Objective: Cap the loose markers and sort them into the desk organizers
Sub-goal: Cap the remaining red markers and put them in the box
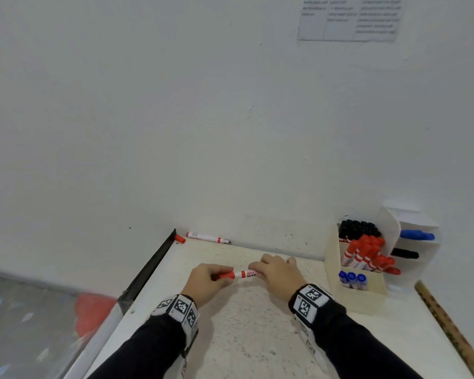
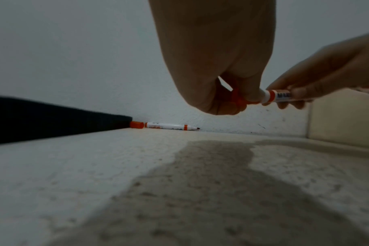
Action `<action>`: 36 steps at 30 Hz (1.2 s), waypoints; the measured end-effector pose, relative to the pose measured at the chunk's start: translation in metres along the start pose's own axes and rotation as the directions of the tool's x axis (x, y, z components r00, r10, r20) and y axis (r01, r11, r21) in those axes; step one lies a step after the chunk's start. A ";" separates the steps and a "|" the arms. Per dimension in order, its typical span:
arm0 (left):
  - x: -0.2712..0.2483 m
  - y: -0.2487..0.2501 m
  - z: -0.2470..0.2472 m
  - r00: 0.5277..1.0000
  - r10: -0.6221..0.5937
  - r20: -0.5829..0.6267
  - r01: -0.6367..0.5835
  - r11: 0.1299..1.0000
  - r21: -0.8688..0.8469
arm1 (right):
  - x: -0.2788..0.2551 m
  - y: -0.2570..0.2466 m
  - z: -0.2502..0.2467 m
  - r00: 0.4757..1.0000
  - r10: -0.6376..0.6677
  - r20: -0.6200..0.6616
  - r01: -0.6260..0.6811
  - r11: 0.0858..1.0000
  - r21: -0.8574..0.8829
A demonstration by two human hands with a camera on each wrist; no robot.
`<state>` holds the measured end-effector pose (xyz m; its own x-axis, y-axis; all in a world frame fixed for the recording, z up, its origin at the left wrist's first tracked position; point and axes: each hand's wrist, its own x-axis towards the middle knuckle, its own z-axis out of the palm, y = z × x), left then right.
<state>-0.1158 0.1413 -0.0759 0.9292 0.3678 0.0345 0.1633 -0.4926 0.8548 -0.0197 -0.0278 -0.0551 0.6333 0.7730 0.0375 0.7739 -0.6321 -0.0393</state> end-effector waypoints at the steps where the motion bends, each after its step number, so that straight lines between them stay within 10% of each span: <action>1: -0.001 0.001 0.003 1.000 0.007 0.019 -0.007 1.000 0.010 | -0.002 0.000 0.000 1.000 -0.009 0.008 0.009 1.000 0.021; 8: -0.004 0.024 0.018 0.994 -0.051 0.095 0.066 0.985 -0.160 | -0.019 -0.007 -0.010 0.999 -0.007 0.053 -0.008 0.959 0.285; 13: -0.002 0.041 0.027 0.989 0.092 -0.116 -0.094 0.995 -0.017 | -0.021 -0.019 -0.015 1.000 0.012 -0.012 -0.008 0.956 0.293; 20: -0.003 0.040 0.033 0.930 0.364 -0.056 -0.360 0.930 0.074 | -0.023 -0.009 -0.016 0.967 0.015 0.254 -0.210 0.609 0.764; 27: 0.034 0.031 0.039 0.995 0.077 -0.071 -0.077 0.997 -0.011 | -0.002 -0.001 -0.009 0.957 0.140 0.253 -0.274 0.723 0.635; 36: 0.091 0.000 0.016 0.980 -0.176 -0.098 0.196 0.725 0.660 | 0.024 0.021 0.017 0.902 0.431 0.014 -0.340 0.692 0.637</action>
<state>-0.0257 0.1619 -0.0814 0.8490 0.5243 -0.0654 0.5194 -0.8056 0.2849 0.0115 -0.0213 -0.0723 0.9048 0.4258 0.0034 0.3157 -0.6656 -0.6763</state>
